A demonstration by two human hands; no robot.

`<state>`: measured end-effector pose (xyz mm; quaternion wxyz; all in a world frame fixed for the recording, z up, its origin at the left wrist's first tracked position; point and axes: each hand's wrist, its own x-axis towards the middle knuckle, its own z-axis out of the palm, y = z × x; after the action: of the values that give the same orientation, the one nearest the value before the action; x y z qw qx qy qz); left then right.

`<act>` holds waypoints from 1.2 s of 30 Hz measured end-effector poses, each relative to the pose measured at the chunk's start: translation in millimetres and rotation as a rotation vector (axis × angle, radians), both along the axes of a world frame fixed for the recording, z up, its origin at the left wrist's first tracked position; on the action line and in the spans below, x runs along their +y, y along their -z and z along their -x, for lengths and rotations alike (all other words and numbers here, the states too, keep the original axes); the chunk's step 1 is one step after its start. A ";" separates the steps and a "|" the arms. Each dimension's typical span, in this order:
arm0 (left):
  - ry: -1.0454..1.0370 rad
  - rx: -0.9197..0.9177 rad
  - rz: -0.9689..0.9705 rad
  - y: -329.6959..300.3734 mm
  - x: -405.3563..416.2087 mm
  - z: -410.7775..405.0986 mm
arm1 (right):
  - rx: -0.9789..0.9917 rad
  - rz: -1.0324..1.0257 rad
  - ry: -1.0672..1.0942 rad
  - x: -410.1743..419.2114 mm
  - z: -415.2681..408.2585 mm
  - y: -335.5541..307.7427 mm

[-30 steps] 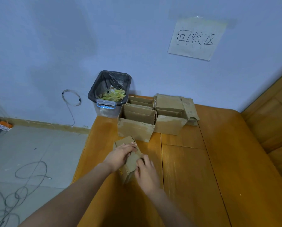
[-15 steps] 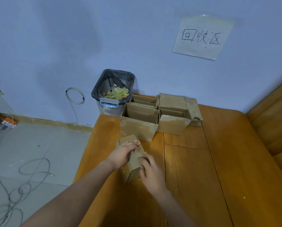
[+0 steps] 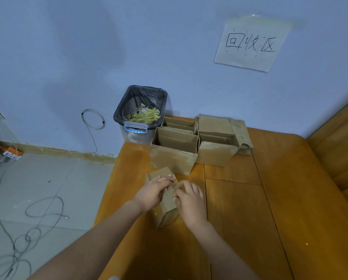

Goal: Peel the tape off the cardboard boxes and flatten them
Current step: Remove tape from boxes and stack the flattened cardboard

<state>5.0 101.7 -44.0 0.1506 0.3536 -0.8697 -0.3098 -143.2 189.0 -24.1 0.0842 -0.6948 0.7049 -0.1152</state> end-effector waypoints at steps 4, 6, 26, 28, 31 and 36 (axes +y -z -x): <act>0.019 0.000 0.006 1.3 -0.7 0.1 | 0.061 -0.010 -0.052 -5.4 -2.7 -0.3; 0.018 0.010 0.009 1.7 -0.8 -0.8 | 0.077 -0.003 -0.058 -5.1 -5.4 1.0; 0.039 -0.005 0.045 7.7 -10.9 1.1 | -0.016 -0.016 -0.050 10.2 4.5 4.2; 0.038 0.003 0.051 8.5 -11.1 1.5 | -0.083 0.006 -0.054 12.9 5.0 4.1; 0.032 0.006 0.046 9.1 -11.4 1.3 | -0.258 0.076 -0.003 18.4 3.1 2.8; 0.039 0.015 0.028 10.9 -11.8 0.4 | -0.291 0.016 -0.008 18.5 3.1 2.9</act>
<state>4.7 89.9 -54.9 0.1562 0.3319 -0.8796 -0.3030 -146.3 207.5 -27.0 0.1804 -0.6741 0.6816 -0.2202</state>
